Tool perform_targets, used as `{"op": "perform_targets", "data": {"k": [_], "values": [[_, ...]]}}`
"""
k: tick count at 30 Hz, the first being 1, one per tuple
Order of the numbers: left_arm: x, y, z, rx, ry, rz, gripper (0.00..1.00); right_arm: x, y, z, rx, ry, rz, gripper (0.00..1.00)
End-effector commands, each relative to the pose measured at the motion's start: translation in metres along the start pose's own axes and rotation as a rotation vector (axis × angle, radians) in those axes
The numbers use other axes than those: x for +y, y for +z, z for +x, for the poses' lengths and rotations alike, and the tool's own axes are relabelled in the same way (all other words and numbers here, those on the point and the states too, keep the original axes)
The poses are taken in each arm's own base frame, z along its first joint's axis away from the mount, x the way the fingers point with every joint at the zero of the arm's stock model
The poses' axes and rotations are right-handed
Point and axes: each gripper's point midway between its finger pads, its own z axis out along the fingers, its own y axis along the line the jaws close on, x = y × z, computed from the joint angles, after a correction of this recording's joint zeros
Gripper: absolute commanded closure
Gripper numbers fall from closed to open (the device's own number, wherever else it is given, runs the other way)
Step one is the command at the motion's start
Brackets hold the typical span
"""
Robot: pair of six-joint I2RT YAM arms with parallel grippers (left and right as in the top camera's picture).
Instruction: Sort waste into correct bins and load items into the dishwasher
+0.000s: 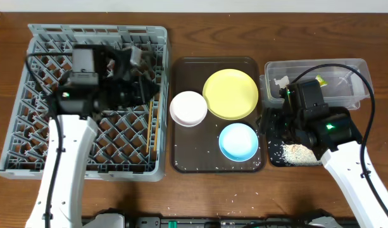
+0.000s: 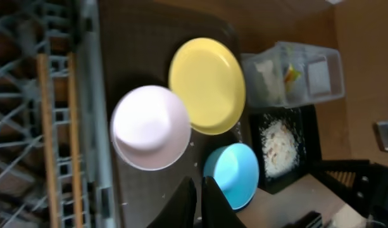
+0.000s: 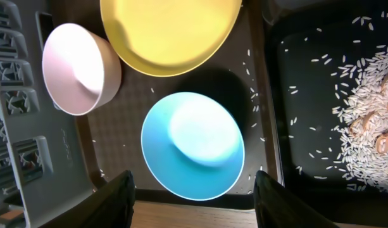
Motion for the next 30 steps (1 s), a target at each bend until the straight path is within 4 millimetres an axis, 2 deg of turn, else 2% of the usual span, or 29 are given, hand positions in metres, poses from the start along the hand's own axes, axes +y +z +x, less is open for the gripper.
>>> {"op": "perform_targets", "data": {"k": [1,5,9,14,16,17,19,22,24,28,30], "values": [[-0.011,0.005,0.015,0.058,0.067,0.032,0.92,-0.002,-0.004,-0.004,-0.015,0.015,0.001,0.42],[-0.007,0.024,0.035,0.118,0.156,-0.147,0.76,-0.002,-0.004,-0.005,-0.022,0.014,0.004,0.41],[0.000,0.051,0.052,0.151,0.247,-0.370,0.75,-0.001,-0.004,-0.007,-0.030,-0.001,-0.002,0.41],[0.010,0.097,0.065,0.204,0.261,-0.485,0.80,-0.002,-0.004,-0.004,-0.019,-0.030,0.005,0.42],[0.006,0.120,0.079,0.278,0.237,-0.420,0.81,-0.003,-0.003,-0.003,-0.013,-0.028,0.008,0.41],[-0.005,0.133,0.094,0.349,0.224,-0.325,0.81,-0.003,-0.003,-0.002,-0.010,-0.028,0.010,0.41],[-0.025,0.148,0.116,0.446,0.213,-0.190,0.72,-0.004,-0.003,-0.001,-0.005,-0.027,0.013,0.41],[-0.041,0.157,0.137,0.517,0.222,-0.130,0.61,-0.005,-0.003,0.000,-0.001,-0.026,0.016,0.40],[-0.046,0.159,0.144,0.528,0.224,-0.129,0.56,-0.005,-0.003,0.000,0.000,-0.026,0.017,0.40],[-0.053,0.161,0.156,0.548,0.222,-0.134,0.54,-0.005,-0.003,0.000,-0.001,-0.025,0.016,0.40],[-0.047,0.164,0.160,0.539,0.211,-0.181,0.54,-0.005,-0.003,0.000,-0.001,-0.026,0.016,0.40]]}}
